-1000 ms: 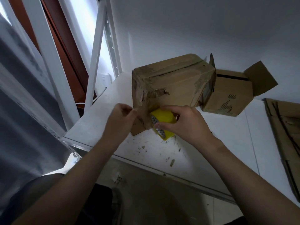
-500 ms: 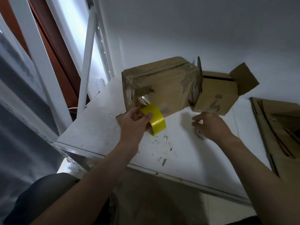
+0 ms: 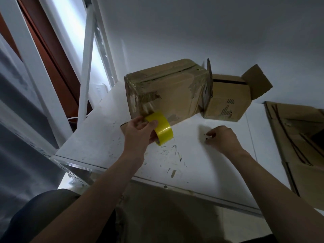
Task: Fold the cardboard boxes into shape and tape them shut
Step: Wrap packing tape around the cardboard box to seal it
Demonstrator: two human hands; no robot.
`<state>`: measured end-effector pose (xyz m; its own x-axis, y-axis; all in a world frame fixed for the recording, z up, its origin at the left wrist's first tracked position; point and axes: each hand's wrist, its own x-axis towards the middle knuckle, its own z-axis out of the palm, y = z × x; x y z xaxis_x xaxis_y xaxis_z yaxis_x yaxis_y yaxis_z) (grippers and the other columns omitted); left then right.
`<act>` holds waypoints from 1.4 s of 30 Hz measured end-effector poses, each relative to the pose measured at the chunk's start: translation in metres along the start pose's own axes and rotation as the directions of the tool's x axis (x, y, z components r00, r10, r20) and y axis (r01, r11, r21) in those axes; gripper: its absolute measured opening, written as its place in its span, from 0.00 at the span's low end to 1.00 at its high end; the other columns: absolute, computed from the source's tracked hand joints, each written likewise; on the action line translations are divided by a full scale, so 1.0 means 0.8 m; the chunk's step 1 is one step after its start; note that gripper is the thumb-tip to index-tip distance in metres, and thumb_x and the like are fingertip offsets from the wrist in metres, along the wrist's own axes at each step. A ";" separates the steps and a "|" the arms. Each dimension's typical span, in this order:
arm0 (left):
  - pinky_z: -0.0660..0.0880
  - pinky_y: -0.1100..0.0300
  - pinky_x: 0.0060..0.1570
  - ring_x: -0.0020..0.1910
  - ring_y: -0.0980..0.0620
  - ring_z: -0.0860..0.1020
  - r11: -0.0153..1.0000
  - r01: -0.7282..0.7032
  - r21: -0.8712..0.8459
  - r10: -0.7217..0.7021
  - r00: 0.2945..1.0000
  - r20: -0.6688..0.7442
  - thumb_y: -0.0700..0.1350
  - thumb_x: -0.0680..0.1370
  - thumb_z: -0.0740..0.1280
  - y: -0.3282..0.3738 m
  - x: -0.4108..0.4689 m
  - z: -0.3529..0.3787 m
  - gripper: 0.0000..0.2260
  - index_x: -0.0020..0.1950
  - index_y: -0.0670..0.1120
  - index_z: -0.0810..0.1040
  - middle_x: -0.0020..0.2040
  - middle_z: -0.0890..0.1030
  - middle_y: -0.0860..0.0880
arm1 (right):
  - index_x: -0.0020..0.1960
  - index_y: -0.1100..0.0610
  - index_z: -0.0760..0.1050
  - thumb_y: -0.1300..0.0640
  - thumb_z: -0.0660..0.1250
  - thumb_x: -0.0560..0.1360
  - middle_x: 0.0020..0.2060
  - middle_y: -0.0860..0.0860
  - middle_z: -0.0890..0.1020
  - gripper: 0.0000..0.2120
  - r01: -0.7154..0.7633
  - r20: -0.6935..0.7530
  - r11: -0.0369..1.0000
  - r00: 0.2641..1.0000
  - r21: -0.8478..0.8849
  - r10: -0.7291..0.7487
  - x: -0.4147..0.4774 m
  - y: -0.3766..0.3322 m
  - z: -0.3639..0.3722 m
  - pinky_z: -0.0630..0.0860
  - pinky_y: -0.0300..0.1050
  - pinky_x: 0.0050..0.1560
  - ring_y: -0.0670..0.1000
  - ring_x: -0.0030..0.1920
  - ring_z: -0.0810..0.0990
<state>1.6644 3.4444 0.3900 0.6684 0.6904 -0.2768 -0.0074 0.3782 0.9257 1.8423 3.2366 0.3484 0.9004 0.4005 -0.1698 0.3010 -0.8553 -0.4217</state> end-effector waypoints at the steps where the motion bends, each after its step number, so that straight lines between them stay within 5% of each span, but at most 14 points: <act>1: 0.84 0.50 0.46 0.57 0.42 0.83 1.000 0.003 -0.001 -0.003 1.000 0.006 0.41 0.76 0.74 0.000 0.000 0.000 0.26 0.72 0.46 0.70 0.64 0.79 0.45 | 0.60 0.55 0.84 0.56 0.76 0.74 0.49 0.50 0.85 0.15 0.041 -0.028 0.995 0.999 0.091 -0.039 -0.002 -0.009 -0.007 0.74 0.37 0.44 0.46 0.42 0.79; 5: 0.82 0.57 0.36 0.53 0.43 0.83 1.000 0.001 -0.024 0.000 1.000 0.023 0.39 0.76 0.74 0.000 0.000 -0.002 0.22 0.68 0.47 0.72 0.60 0.79 0.46 | 0.49 0.42 0.81 0.54 0.70 0.79 0.43 0.43 0.84 0.06 0.323 -0.212 0.830 0.944 0.455 -0.251 -0.023 -0.070 -0.041 0.74 0.32 0.38 0.41 0.40 0.82; 8: 0.81 0.59 0.34 0.50 0.45 0.84 1.000 -0.022 -0.011 0.023 0.999 0.036 0.38 0.76 0.74 -0.002 0.000 -0.002 0.20 0.65 0.48 0.73 0.57 0.80 0.48 | 0.53 0.40 0.78 0.56 0.67 0.81 0.43 0.49 0.84 0.10 0.482 -0.245 0.630 0.869 0.608 -0.429 -0.043 -0.115 -0.051 0.82 0.46 0.36 0.52 0.37 0.85; 11: 0.81 0.58 0.34 0.50 0.46 0.84 0.996 -0.077 0.049 0.074 0.996 0.050 0.39 0.76 0.75 -0.006 0.000 -0.003 0.20 0.65 0.49 0.75 0.57 0.80 0.48 | 0.60 0.36 0.74 0.52 0.70 0.79 0.43 0.46 0.84 0.14 0.659 -0.289 0.605 0.746 0.447 -0.600 -0.047 -0.143 -0.049 0.82 0.47 0.37 0.49 0.35 0.85; 17: 0.82 0.58 0.36 0.46 0.53 0.84 0.991 -0.095 0.095 0.087 0.993 0.083 0.42 0.76 0.75 -0.012 0.003 -0.008 0.15 0.61 0.54 0.79 0.52 0.80 0.51 | 0.55 0.55 0.85 0.57 0.75 0.75 0.49 0.45 0.85 0.09 0.870 -0.351 0.467 0.491 0.158 -0.797 -0.036 -0.179 -0.041 0.75 0.34 0.49 0.41 0.49 0.81; 20: 0.83 0.56 0.38 0.47 0.52 0.84 0.993 -0.084 0.081 0.077 0.994 0.082 0.42 0.75 0.75 -0.014 0.003 -0.011 0.14 0.55 0.58 0.80 0.51 0.81 0.52 | 0.56 0.60 0.85 0.59 0.75 0.75 0.46 0.53 0.84 0.10 0.903 -0.299 0.424 0.426 0.076 -0.854 -0.027 -0.185 -0.038 0.78 0.47 0.44 0.50 0.45 0.82; 26: 0.84 0.51 0.42 0.50 0.52 0.85 0.990 -0.101 0.097 0.092 0.991 0.092 0.43 0.75 0.76 -0.014 0.004 -0.019 0.15 0.59 0.56 0.82 0.50 0.84 0.56 | 0.55 0.59 0.86 0.61 0.76 0.74 0.46 0.57 0.83 0.10 0.913 -0.171 0.407 0.405 0.021 -0.898 -0.021 -0.189 -0.039 0.78 0.57 0.40 0.56 0.44 0.82; 31: 0.84 0.55 0.42 0.48 0.57 0.84 0.987 -0.099 0.129 0.085 0.990 0.114 0.44 0.75 0.76 -0.011 0.005 -0.021 0.13 0.56 0.59 0.82 0.45 0.83 0.65 | 0.55 0.60 0.86 0.61 0.76 0.74 0.44 0.57 0.82 0.10 0.904 -0.175 0.428 0.422 0.008 -0.889 -0.024 -0.198 -0.041 0.77 0.56 0.40 0.56 0.43 0.81; 35: 0.83 0.46 0.51 0.52 0.55 0.84 0.979 -0.123 0.160 0.107 0.989 0.103 0.48 0.71 0.77 -0.010 0.003 -0.019 0.17 0.59 0.58 0.82 0.49 0.85 0.60 | 0.54 0.59 0.86 0.61 0.77 0.73 0.42 0.56 0.82 0.09 0.891 -0.147 0.454 0.445 -0.027 -0.883 -0.026 -0.203 -0.044 0.76 0.53 0.38 0.53 0.41 0.79; 42: 0.83 0.49 0.53 0.49 0.60 0.84 0.974 -0.119 0.194 0.105 0.991 0.082 0.48 0.73 0.76 -0.011 0.006 -0.017 0.17 0.62 0.57 0.82 0.47 0.85 0.61 | 0.53 0.57 0.87 0.59 0.76 0.74 0.42 0.54 0.82 0.08 0.840 -0.145 0.536 0.523 -0.078 -0.840 -0.029 -0.216 -0.038 0.74 0.48 0.40 0.53 0.42 0.78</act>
<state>1.6577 3.4528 0.3770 0.7228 0.6733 -0.1559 0.0575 0.1662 0.9844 1.7793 3.3653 0.4518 0.2634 0.8804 0.3943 0.9426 -0.1480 -0.2993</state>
